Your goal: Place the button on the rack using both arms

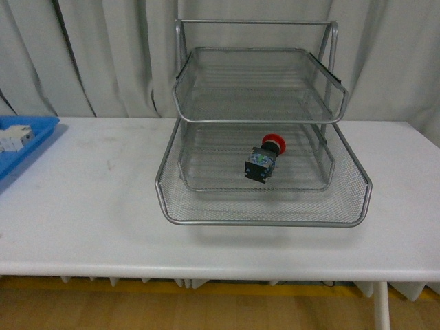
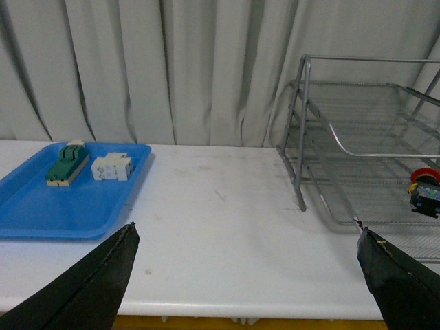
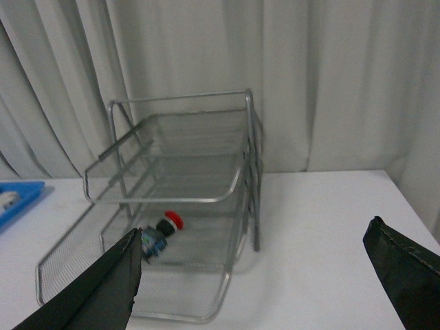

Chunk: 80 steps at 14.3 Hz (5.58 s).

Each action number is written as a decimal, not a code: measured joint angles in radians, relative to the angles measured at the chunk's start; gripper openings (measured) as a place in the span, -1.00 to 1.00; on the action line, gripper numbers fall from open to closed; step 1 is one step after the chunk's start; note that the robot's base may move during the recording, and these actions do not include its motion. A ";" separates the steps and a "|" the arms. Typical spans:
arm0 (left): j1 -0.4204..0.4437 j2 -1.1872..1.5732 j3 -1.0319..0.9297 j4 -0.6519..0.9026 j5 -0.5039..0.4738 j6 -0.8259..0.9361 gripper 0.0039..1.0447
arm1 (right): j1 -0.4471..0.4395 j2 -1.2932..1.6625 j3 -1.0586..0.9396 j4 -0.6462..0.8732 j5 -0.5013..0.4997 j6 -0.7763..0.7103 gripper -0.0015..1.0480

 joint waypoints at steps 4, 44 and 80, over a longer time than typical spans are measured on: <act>0.000 0.000 0.000 0.000 0.000 0.000 0.88 | 0.192 0.780 0.509 -0.156 0.017 0.108 0.47; 0.000 0.000 0.000 0.000 0.000 0.000 0.88 | 0.219 1.157 0.695 -0.251 -0.110 -0.047 -0.97; 0.000 0.000 0.000 0.000 0.000 0.000 0.88 | -0.004 -0.626 -0.179 -0.450 0.164 -0.078 -0.97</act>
